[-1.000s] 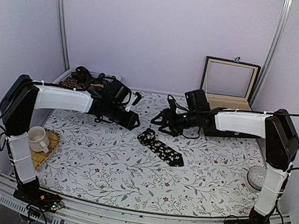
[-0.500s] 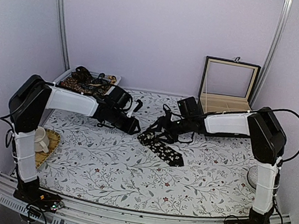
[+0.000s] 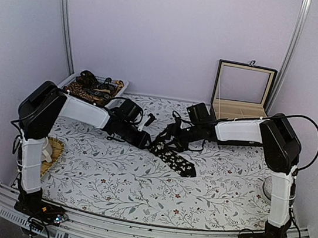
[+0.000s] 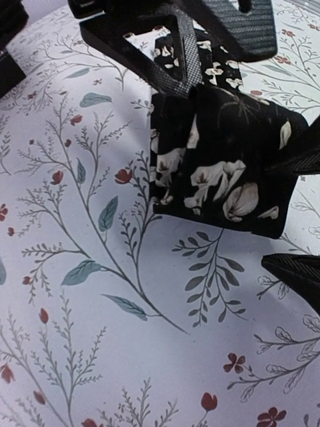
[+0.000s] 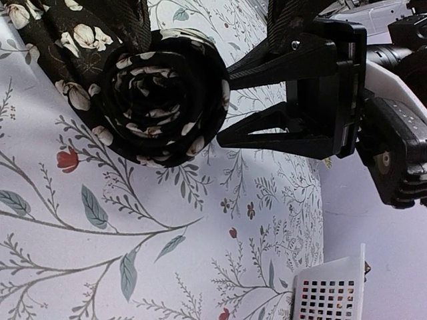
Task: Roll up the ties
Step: Roll the tie at the center of the board.
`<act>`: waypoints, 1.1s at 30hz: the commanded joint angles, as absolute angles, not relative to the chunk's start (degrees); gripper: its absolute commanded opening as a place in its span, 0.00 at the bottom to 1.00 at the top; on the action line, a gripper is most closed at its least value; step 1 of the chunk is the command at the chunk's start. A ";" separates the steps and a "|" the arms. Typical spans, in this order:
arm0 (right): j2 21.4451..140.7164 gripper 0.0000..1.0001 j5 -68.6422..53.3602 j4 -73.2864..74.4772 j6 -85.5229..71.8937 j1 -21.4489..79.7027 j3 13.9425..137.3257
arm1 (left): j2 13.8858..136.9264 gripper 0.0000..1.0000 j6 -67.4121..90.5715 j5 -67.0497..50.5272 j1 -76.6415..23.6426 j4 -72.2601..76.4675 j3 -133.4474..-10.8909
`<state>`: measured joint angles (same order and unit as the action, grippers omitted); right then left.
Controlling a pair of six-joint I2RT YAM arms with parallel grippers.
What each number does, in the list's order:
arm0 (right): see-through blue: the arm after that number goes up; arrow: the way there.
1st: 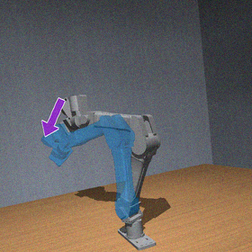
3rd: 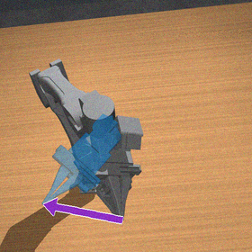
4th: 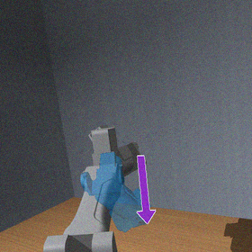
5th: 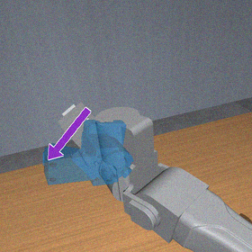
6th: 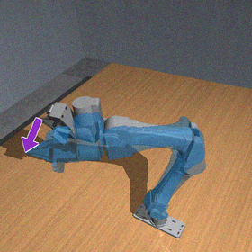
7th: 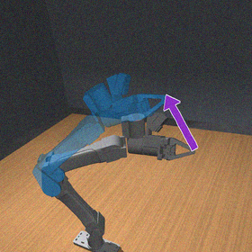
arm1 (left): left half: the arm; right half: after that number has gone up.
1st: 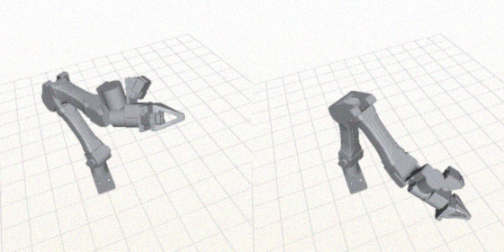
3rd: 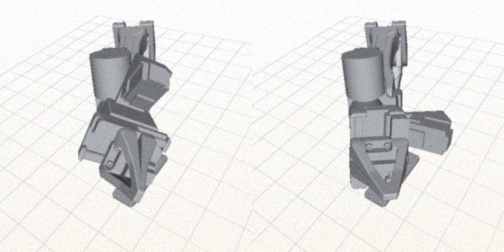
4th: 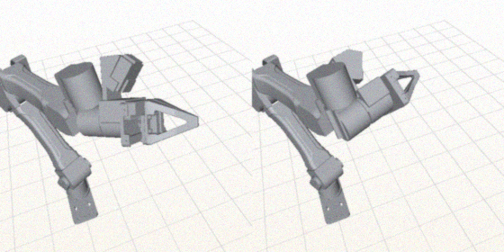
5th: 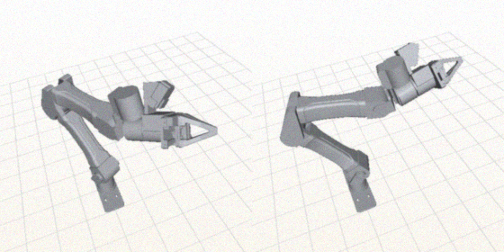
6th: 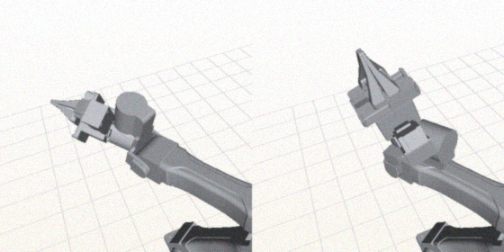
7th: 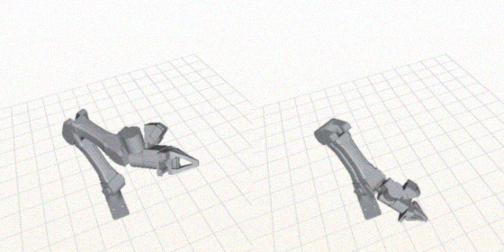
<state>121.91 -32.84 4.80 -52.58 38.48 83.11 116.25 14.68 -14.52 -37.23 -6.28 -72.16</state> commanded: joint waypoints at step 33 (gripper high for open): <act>125.20 0.34 -24.85 10.69 -44.36 36.72 79.83 | 114.72 1.00 -29.73 -25.60 -37.84 -18.58 -81.44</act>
